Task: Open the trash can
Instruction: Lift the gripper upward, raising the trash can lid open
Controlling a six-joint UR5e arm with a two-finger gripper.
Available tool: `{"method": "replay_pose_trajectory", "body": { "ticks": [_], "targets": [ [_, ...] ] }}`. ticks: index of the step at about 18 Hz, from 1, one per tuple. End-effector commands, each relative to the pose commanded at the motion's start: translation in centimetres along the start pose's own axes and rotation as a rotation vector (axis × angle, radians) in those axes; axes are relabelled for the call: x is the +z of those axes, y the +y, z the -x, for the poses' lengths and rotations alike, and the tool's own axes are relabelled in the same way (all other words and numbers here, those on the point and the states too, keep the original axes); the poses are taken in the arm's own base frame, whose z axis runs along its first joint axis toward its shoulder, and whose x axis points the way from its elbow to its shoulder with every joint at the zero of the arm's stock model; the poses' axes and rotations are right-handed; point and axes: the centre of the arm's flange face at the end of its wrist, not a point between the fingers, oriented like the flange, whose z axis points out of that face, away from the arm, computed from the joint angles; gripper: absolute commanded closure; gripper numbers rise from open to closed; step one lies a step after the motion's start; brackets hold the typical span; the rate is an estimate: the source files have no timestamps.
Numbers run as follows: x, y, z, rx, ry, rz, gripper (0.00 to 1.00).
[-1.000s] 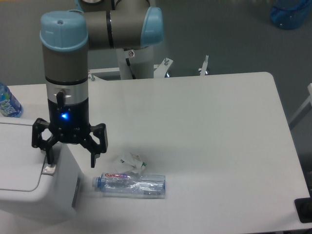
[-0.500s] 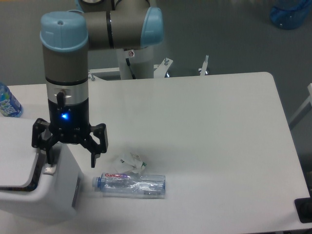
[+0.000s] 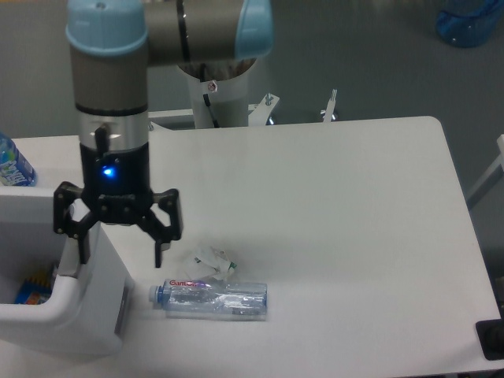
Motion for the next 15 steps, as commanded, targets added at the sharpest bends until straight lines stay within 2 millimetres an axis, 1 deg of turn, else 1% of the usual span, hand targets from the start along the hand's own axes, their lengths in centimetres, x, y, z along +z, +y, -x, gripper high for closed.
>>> {"method": "replay_pose_trajectory", "body": {
  "ticks": [1, 2, 4, 6, 7, 10, 12, 13, 15],
  "targets": [
    [-0.4, -0.4, 1.0, -0.011, -0.016, -0.009, 0.00],
    [-0.6, -0.7, 2.3, -0.024, -0.033, -0.015, 0.00],
    [-1.1, -1.1, 3.9, -0.026, -0.060, -0.022, 0.00],
    [-1.4, -1.1, 7.2, -0.036, -0.102, -0.014, 0.00],
    [-1.3, -0.9, 8.1, -0.012, -0.112, -0.006, 0.00],
    [-1.0, -0.1, 9.9, 0.122, -0.113, 0.067, 0.00],
    [-2.6, 0.7, 11.6, 0.205, -0.113, 0.118, 0.00],
    [-3.0, 1.0, 12.4, 0.231, -0.110, 0.143, 0.00],
    [-3.0, 1.4, 13.6, 0.249, -0.110, 0.163, 0.00]
  ]
}}
